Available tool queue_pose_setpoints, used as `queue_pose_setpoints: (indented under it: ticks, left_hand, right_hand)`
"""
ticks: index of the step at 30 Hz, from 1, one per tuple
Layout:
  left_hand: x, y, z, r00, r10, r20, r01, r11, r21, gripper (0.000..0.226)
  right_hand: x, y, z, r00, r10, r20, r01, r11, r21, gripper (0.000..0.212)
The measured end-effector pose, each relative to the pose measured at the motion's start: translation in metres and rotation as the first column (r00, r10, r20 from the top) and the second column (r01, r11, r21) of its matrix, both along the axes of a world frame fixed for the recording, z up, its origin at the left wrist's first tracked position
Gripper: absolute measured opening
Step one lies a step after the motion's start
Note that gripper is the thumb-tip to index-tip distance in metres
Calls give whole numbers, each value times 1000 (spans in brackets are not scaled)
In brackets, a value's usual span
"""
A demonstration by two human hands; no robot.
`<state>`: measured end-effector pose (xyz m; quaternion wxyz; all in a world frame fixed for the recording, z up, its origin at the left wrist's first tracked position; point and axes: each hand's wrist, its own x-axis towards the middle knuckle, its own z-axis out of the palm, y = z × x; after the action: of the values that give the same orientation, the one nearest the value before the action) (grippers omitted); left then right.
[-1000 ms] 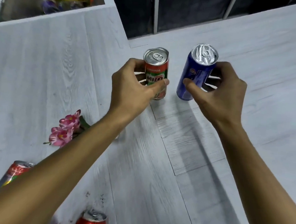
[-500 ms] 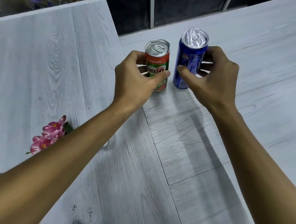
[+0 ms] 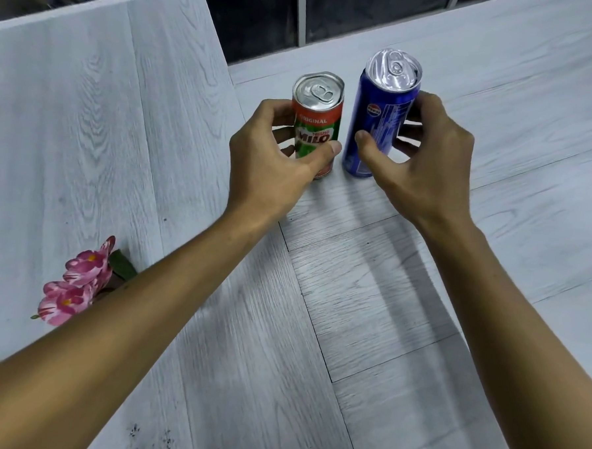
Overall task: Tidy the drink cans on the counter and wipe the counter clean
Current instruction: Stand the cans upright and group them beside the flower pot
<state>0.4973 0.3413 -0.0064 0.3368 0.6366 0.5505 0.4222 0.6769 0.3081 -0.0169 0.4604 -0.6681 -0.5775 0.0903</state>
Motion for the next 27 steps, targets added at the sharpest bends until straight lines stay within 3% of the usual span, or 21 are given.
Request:
queue_pose_setpoints:
  ticks: [10,15,22,27]
  left_hand:
    - [-1,-1,-1,1000,-8,-26,8,1000,5,68]
    - [-7,-10,-8,999,27,-17,-28,999,-30,80]
    - [-18,-45,-11,984,47,-171,-61,995,-75,86]
    - [-25,-81,-12,944,-71,-323,41,994,-100,71]
  right_hand:
    - [6,0,3,999,36,27,-34,998,-58,71]
    - [11,-9,2,999,3,39,4,985,-171,82]
    - [13,-44,-2,982,22,185,42,941,-335,75]
    - [5,-75,0,965,55,255,44,930,-365,69]
